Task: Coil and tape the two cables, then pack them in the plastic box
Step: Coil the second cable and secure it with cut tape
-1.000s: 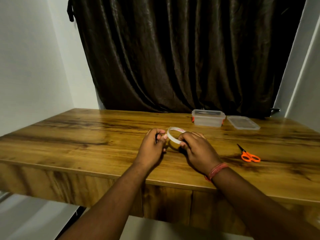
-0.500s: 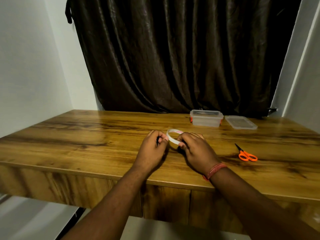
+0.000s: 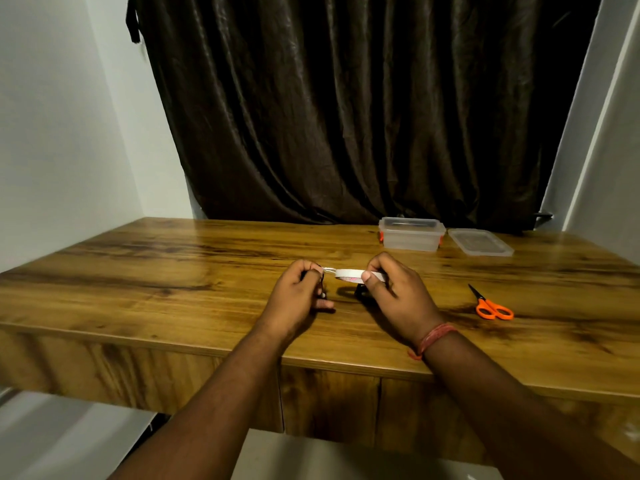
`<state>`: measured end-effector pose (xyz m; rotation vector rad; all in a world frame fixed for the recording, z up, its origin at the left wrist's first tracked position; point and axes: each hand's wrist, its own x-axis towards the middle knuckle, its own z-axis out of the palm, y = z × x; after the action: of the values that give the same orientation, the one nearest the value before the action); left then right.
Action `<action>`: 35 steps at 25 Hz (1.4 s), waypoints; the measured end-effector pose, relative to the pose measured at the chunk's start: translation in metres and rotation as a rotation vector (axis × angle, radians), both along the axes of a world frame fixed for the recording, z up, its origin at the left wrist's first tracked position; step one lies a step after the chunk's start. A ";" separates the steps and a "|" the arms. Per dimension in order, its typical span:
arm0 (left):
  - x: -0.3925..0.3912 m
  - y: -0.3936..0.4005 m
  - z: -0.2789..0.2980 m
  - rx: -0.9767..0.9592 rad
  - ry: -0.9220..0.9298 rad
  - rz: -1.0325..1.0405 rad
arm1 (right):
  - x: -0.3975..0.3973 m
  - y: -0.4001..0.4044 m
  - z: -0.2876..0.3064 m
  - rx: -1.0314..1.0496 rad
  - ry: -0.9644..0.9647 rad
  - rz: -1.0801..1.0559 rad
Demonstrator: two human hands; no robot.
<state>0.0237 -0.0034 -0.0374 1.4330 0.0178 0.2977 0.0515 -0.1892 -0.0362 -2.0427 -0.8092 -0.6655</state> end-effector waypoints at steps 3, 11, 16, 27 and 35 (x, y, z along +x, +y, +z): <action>-0.004 0.000 0.005 -0.080 0.010 -0.061 | 0.001 0.000 0.000 0.042 -0.009 0.026; -0.001 0.007 0.007 -0.328 -0.029 -0.070 | 0.004 -0.002 -0.001 0.122 0.099 0.099; 0.000 0.010 0.007 -0.484 -0.067 -0.131 | 0.003 -0.002 -0.001 0.090 0.135 0.151; -0.008 0.014 0.015 -0.649 -0.098 -0.148 | 0.008 -0.002 -0.003 0.104 0.194 0.137; -0.007 0.017 0.013 -0.622 -0.058 -0.149 | 0.006 -0.009 0.000 0.013 0.100 -0.051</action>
<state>0.0165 0.0139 -0.0243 0.8024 -0.0407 0.1865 0.0571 -0.1978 -0.0361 -2.0731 -0.6950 -0.5904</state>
